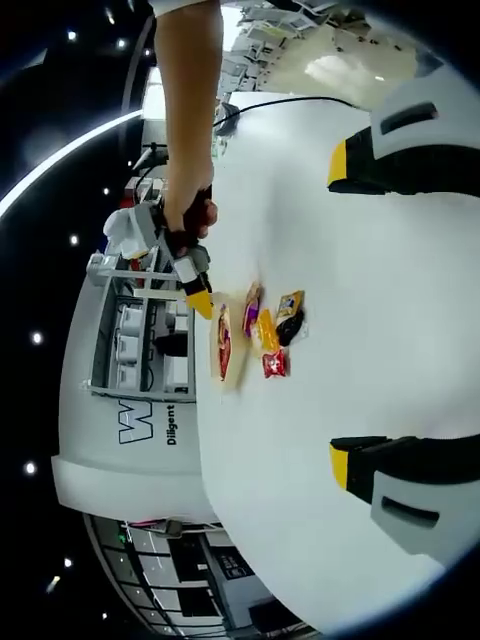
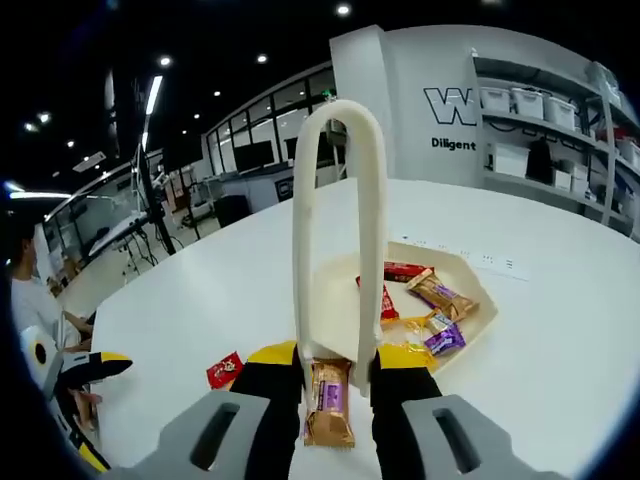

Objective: Place the target food into the container with the food tongs after gripping and lifting it, then release it inside without dropping or visibly crushing the food.

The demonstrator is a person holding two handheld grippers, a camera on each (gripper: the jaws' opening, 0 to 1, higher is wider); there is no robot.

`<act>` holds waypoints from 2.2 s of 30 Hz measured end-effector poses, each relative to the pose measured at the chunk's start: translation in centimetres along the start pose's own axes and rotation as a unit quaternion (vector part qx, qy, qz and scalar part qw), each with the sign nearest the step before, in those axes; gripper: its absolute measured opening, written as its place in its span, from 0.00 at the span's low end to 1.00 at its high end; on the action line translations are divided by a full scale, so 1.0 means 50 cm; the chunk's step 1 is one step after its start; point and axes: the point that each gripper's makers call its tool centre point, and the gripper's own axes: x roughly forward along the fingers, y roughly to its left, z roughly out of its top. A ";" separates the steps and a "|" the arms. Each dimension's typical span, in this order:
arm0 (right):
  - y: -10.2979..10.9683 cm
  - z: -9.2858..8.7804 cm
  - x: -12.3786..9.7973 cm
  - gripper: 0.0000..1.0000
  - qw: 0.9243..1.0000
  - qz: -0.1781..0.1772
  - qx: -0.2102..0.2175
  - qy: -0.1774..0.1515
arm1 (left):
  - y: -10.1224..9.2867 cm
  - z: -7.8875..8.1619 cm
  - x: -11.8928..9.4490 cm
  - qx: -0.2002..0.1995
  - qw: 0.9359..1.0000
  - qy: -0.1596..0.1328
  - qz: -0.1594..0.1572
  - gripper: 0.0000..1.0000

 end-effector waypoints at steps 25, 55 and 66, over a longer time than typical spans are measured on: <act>-0.006 -0.046 0.035 0.21 1.000 -0.015 0.020 0.017 | -0.001 0.054 -0.055 0.037 0.999 -0.029 0.018 0.99; 0.002 -0.096 -0.079 0.19 0.998 0.012 0.009 0.054 | -0.070 0.077 -0.054 0.045 0.998 -0.038 -0.003 0.99; 0.021 -0.103 -0.053 0.24 0.998 0.029 -0.003 0.050 | -0.059 0.077 -0.058 0.048 0.998 -0.036 0.004 0.99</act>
